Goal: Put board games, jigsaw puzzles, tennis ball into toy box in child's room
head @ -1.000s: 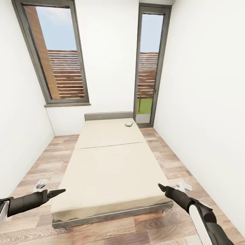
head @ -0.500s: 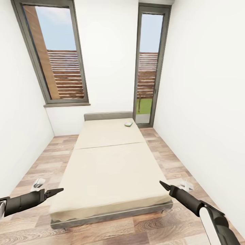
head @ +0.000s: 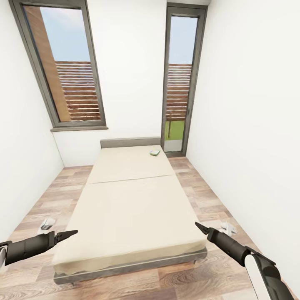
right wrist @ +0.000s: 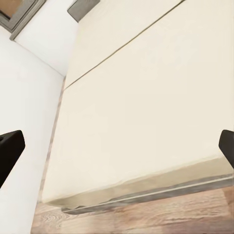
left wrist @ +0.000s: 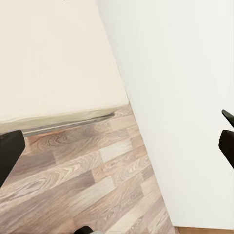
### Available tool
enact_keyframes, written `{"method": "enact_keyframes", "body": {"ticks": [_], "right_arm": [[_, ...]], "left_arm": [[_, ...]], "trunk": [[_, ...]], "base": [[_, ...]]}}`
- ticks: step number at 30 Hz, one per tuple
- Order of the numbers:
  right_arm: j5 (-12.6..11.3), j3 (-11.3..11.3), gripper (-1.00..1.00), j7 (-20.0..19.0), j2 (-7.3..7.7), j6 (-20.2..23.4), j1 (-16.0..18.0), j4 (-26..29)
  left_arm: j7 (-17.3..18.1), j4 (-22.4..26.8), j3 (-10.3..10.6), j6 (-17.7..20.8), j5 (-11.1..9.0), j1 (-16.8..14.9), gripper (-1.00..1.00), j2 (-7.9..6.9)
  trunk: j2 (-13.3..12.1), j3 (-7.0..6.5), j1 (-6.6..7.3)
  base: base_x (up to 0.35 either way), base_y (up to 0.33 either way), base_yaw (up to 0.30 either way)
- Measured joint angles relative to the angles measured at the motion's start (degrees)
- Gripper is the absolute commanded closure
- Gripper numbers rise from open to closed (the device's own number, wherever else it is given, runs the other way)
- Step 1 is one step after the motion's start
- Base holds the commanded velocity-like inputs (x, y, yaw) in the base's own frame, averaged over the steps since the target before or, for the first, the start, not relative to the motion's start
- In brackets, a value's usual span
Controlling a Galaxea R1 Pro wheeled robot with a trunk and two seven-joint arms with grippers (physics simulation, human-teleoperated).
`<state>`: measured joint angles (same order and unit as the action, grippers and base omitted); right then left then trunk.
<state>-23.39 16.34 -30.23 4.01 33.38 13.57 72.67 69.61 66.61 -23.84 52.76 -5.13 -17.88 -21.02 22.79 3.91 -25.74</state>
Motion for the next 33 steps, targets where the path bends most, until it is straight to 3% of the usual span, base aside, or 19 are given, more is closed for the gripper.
{"method": "enact_keyframes", "body": {"ticks": [12,27,33], "right_arm": [[0.48,-0.11,-1.0,0.17,-0.05,0.0,0.0,-0.05],[0.77,-0.63,-1.0,0.46,-0.12,-0.04,0.0,-0.31],[0.76,-0.6,-1.0,0.41,-0.08,-0.01,0.01,-1.35]], "left_arm": [[-0.01,-0.02,-0.05,-0.06,-0.02,0.0,-1.0,0.01],[0.0,0.01,-0.05,-0.09,0.01,0.0,-1.0,0.03],[-0.01,0.0,-0.06,-0.08,-0.05,0.02,-1.0,0.02]], "trunk": [[0.0,0.0,0.01],[0.0,0.0,-0.01],[0.0,0.0,-0.01]], "base": [[0.139,-0.19,0.0],[0.022,-0.025,0.0],[0.001,-0.145,0.151]]}}
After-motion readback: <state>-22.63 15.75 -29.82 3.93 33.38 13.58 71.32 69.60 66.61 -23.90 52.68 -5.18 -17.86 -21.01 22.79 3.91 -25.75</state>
